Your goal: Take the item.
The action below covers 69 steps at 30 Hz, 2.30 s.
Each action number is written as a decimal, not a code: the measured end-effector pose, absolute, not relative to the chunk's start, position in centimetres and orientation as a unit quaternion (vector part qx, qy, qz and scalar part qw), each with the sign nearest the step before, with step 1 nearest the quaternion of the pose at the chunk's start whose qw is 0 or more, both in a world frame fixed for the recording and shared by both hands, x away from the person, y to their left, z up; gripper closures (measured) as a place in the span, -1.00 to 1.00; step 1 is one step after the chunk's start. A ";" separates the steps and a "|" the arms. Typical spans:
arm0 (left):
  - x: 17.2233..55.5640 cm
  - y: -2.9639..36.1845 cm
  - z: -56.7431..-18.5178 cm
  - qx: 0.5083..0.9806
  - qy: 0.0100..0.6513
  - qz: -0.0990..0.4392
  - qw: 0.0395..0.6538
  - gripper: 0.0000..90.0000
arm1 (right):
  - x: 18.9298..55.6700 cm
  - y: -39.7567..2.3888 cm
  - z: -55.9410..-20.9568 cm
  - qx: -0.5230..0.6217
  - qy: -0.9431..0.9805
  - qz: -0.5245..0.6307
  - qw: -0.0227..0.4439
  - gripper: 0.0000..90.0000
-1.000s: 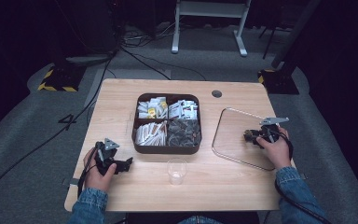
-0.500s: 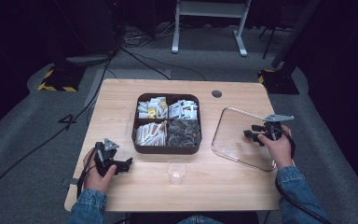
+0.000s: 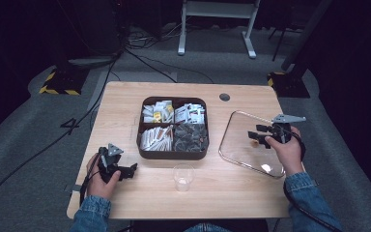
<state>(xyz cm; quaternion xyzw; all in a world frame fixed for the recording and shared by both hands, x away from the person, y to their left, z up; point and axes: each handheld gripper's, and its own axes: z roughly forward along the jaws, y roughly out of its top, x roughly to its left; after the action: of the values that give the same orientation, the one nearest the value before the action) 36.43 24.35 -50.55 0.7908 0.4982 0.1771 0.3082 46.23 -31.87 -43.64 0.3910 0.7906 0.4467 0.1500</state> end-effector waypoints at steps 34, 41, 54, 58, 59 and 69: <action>36.5 24.4 -50.6 0.792 0.496 0.176 0.309 -1.00 | 47.1 -14.8 -41.6 0.231 0.868 0.431 0.086 0.15; 36.6 24.4 -50.6 0.793 0.495 0.176 0.309 -1.00 | 48.1 -12.2 -42.6 0.236 0.874 0.417 0.077 0.19; 36.6 24.4 -50.6 0.793 0.495 0.175 0.309 -1.00 | 48.8 -9.9 -44.9 0.242 0.885 0.394 0.055 0.34; 36.6 24.4 -50.6 0.793 0.495 0.175 0.309 -1.00 | 49.0 -10.1 -45.3 0.248 0.886 0.388 0.049 0.49; 36.6 24.4 -50.6 0.793 0.495 0.175 0.309 -1.00 | 49.0 -10.1 -45.3 0.248 0.886 0.388 0.049 0.49; 36.6 24.4 -50.6 0.794 0.494 0.176 0.308 -1.00 | 48.8 -11.0 -44.8 0.243 0.876 0.413 0.046 0.87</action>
<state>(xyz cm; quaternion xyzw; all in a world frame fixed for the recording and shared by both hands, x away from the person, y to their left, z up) 36.60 24.38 -50.55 0.7935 0.4941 0.1762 0.3085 48.84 -11.03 -44.85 0.2434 0.8764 0.4130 0.0456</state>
